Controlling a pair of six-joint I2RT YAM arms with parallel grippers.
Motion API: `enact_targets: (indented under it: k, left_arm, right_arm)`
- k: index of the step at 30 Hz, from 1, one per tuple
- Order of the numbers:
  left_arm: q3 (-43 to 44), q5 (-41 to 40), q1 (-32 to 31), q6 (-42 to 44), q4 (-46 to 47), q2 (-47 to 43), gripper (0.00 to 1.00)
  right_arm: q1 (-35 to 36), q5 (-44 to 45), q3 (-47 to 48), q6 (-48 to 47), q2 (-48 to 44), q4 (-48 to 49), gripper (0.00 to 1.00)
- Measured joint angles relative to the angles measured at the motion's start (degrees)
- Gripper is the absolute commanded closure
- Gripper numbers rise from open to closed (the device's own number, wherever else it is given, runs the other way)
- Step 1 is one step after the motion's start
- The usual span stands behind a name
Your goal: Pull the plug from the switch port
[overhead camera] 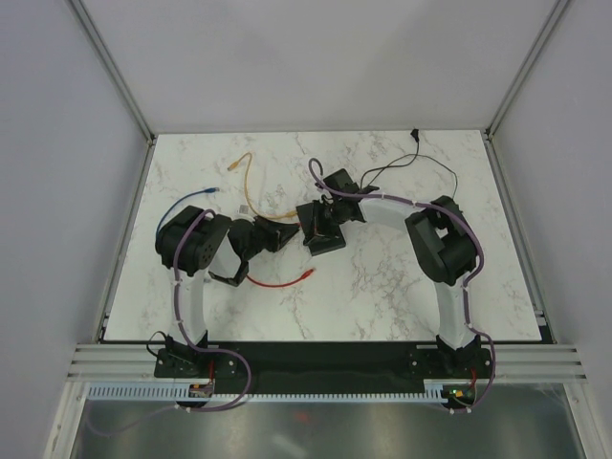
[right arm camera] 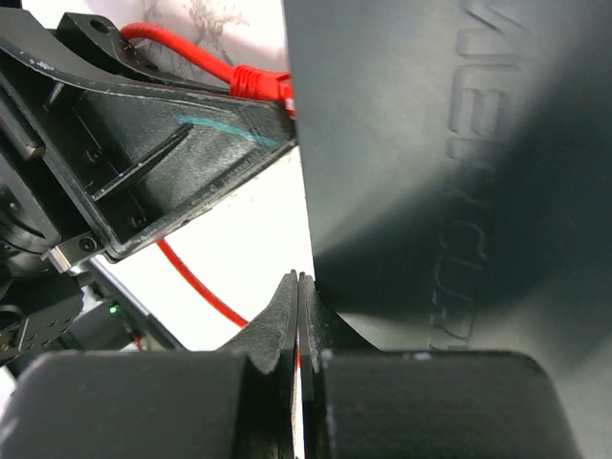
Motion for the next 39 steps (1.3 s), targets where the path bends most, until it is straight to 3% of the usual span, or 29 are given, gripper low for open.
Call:
enact_targets:
  k: [19, 27, 32, 35, 39]
  left_arm:
    - [1.6, 7.4, 4.3, 5.7, -15.9, -6.6, 0.98]
    - [2.8, 9.7, 5.0, 7.8, -18.2, -7.1, 0.97]
    - [3.0, 10.6, 5.1, 8.5, -18.3, -7.1, 0.68]
    - [3.0, 9.9, 4.2, 7.9, -17.7, -7.1, 0.59]
    - [2.9, 7.8, 2.1, 5.6, -17.1, -7.1, 0.55]
  right_arm:
    - [-5.0, -2.5, 0.3, -0.6, -0.4, -1.3, 1.00]
    - [-5.9, -1.8, 1.2, -2.9, -0.5, -2.7, 0.99]
    - [-5.9, -1.7, 1.7, -3.9, -0.4, -3.6, 0.98]
    - [-5.6, -1.6, 2.1, -4.0, -0.3, -4.1, 0.98]
    - [-5.2, -0.4, 2.7, -4.1, -0.2, -4.8, 0.96]
